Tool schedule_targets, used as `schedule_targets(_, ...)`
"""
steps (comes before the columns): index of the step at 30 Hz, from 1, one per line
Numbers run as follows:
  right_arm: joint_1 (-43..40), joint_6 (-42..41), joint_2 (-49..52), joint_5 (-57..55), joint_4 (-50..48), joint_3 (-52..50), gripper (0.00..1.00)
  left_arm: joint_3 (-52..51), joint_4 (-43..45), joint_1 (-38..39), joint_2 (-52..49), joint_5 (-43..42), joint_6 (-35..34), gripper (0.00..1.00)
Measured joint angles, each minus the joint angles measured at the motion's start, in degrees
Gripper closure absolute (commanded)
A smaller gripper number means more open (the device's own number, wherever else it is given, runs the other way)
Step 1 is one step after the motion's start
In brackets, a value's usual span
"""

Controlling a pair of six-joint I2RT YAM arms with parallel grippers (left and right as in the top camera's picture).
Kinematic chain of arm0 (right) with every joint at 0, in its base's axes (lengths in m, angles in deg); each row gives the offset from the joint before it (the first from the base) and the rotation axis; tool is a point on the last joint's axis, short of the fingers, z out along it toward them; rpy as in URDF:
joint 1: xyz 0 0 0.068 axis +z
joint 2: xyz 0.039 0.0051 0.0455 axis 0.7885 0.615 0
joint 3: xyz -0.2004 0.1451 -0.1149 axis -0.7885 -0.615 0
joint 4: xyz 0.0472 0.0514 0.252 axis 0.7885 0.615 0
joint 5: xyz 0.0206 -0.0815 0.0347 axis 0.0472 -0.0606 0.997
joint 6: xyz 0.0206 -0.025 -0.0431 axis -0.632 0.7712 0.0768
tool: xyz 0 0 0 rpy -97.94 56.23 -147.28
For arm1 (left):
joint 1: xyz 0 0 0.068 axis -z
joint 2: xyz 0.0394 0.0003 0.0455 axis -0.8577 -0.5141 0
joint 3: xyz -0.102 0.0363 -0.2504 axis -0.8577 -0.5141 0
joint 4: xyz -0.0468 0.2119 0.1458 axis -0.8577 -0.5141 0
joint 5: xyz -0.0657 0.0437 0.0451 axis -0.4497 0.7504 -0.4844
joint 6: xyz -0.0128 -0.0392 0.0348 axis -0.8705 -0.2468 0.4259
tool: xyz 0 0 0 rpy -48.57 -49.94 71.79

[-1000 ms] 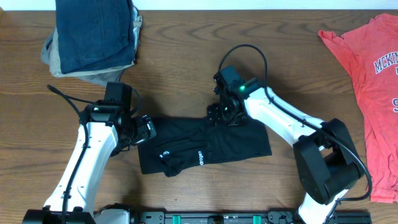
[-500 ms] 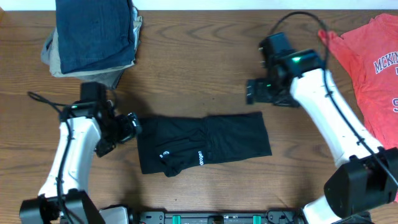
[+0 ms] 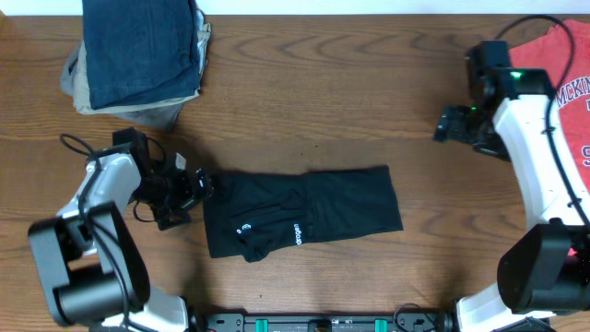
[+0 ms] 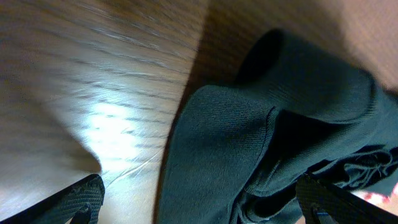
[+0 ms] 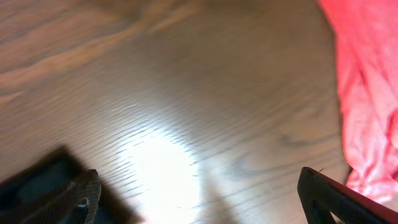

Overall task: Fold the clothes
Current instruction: 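Release the shirt and lift both grippers away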

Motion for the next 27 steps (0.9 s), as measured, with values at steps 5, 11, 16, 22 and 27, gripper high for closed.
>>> schedule_targets(5, -2.08, -0.02, 0.0, -0.09, -0.04, 0.0, 0.01, 0.59, -0.94, -0.09, -1.57, -3.39, 1.6, 0.01)
schedule_targets(11, -2.05, 0.0, 0.0, 0.35, -0.57, 0.0, 0.01, 0.04, -0.33, 1.33, -2.01, -6.38, 1.81, 0.05)
schedule_targets(16, -2.05, 0.0, 0.0, 0.46, -0.63, 0.0, 0.01, -1.73, 0.31, 5.03, -2.12, -7.74, 2.6, 0.3)
schedule_targets(22, -2.05, 0.0, 0.0, 0.55, -0.66, 0.0, 0.01, -2.95, 1.18, 7.98, -3.19, -7.48, 2.14, 0.63)
schedule_targets(27, -2.05, 0.0, 0.0, 0.57, -0.63, 0.0, 0.01, -3.28, 2.1, 8.28, -3.74, -6.43, 0.61, 0.94)
